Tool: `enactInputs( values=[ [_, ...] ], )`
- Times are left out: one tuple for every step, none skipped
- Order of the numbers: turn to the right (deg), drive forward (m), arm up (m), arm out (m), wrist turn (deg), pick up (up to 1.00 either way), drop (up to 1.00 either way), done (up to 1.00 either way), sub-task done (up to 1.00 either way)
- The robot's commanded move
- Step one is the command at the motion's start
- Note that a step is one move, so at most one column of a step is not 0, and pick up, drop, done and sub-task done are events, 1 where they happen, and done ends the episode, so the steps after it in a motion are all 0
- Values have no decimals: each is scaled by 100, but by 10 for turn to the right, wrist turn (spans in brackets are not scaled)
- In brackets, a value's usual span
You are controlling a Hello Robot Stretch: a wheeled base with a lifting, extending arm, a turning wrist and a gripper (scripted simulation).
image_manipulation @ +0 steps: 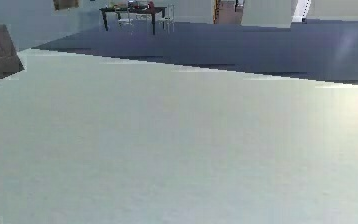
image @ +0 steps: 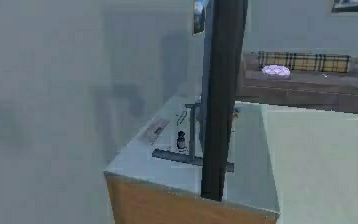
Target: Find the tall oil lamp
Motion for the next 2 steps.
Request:
enactInputs(
  values=[
    [0,100,0,0,0,0,0,0,0],
    [0,0,0,0,0,0,0,100,0]
  ],
)
